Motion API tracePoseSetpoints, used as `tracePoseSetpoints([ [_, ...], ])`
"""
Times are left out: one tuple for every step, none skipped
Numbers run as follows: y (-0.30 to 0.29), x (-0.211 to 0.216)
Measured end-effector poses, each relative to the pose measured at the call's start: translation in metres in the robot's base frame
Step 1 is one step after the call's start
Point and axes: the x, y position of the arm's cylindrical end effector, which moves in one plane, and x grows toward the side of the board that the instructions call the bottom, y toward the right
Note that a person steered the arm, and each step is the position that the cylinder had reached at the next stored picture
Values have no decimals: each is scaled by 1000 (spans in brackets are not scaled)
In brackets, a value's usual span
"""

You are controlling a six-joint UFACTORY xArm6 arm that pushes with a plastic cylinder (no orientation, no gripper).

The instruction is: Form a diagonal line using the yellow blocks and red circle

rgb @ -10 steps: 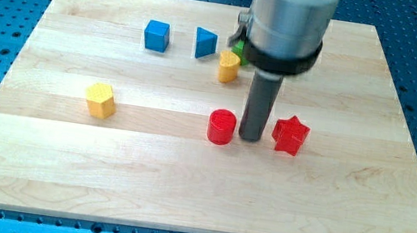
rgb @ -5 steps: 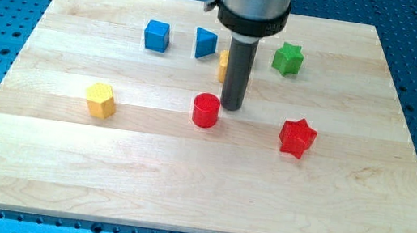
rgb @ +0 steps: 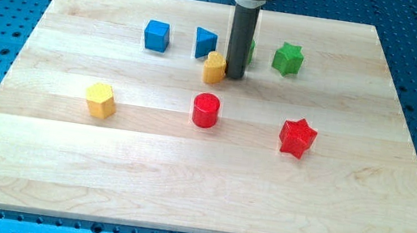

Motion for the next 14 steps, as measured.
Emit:
tracePoseSetpoints([
  [52, 75],
  [16, 145],
  [-35, 137],
  [-38, 99],
  [-37, 76],
  [-67, 120],
  [-127, 138],
  [-150, 141],
  [-150, 141],
  [-175, 141],
  [-239, 156],
  [-276, 121],
  [-245, 85],
  [-168, 104],
])
